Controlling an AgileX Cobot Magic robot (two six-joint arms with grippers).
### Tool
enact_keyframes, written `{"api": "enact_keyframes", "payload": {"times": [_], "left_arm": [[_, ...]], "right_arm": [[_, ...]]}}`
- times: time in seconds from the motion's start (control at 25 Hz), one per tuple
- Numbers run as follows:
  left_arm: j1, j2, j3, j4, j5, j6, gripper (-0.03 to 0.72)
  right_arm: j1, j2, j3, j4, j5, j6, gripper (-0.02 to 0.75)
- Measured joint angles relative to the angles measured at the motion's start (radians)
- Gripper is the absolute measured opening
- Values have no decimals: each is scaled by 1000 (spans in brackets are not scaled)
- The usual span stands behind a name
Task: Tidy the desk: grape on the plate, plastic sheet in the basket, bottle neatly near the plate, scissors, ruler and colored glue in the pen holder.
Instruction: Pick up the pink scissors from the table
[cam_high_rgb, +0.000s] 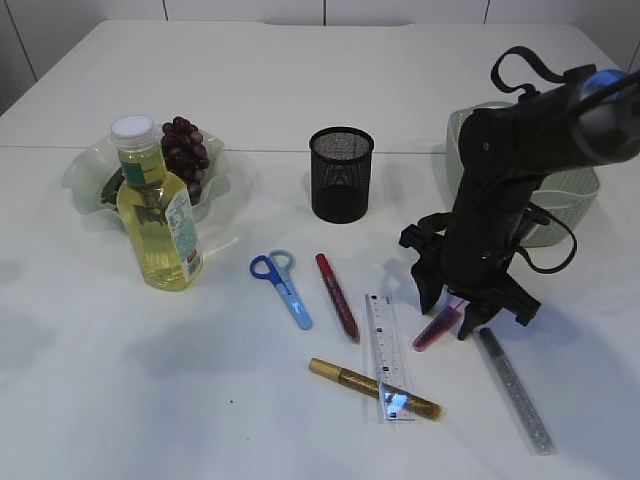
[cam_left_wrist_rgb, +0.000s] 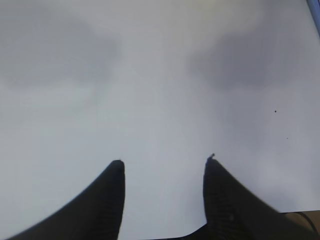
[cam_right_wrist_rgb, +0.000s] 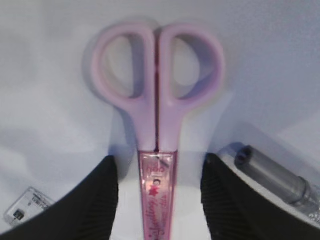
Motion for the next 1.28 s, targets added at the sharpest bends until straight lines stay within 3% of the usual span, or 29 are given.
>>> {"api": "enact_keyframes", "payload": {"times": [0.28,0.56,0.8,1.28], "left_arm": [[0,0,0,0,-2,0,372],[0,0,0,0,-2,0,372],[0,0,0,0,-2,0,372],[0,0,0,0,-4,0,372]], "right_arm": [[0,0,0,0,0,14,308],[0,0,0,-3,0,38,281],[0,0,0,-8,0,41,203],[0,2,-4,-9,4,19,182]]}}
